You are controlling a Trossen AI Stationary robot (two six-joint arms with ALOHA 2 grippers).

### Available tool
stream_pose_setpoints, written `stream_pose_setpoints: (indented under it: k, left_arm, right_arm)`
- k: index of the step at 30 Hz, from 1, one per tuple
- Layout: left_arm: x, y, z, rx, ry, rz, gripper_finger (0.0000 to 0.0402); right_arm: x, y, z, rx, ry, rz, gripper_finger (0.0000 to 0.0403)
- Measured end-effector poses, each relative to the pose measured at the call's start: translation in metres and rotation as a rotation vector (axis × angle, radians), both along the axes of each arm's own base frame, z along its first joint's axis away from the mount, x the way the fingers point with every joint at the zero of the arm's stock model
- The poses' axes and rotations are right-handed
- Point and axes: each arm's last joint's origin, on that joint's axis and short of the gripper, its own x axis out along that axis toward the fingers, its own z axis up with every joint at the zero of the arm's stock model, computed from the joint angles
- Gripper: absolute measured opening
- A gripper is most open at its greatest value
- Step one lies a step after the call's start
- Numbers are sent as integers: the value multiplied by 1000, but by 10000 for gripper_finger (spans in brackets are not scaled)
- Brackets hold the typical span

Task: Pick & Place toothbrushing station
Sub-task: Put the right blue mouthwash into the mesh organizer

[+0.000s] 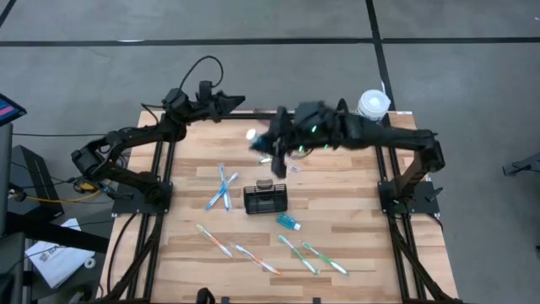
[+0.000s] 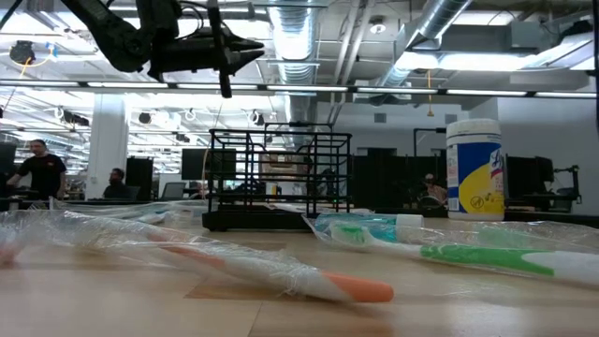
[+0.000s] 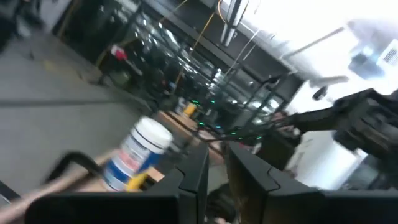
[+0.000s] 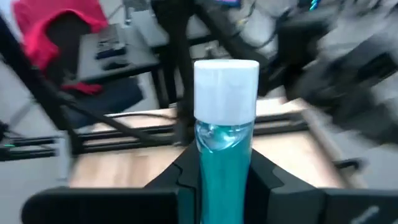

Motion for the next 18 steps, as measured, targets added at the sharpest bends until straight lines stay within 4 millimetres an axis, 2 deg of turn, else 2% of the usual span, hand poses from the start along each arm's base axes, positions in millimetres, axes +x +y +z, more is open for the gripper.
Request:
stream_pose_setpoints:
  k: [4, 8, 12, 18]
  left_arm:
    - [1, 1, -3, 40, 33, 42, 49]
    - [1, 1, -4, 87, 52, 49, 42]
    - [3, -2, -4, 114, 61, 23, 34]
    - [12, -12, -5, 163, 76, -17, 23]
  right_arm:
    - [7, 18, -17, 126, -27, -36, 56]
    - [3, 29, -33, 210, -80, -139, 56]
    - [-19, 37, -49, 302, -200, -273, 56]
    - [-48, 53, -108, 417, -329, -404, 56]
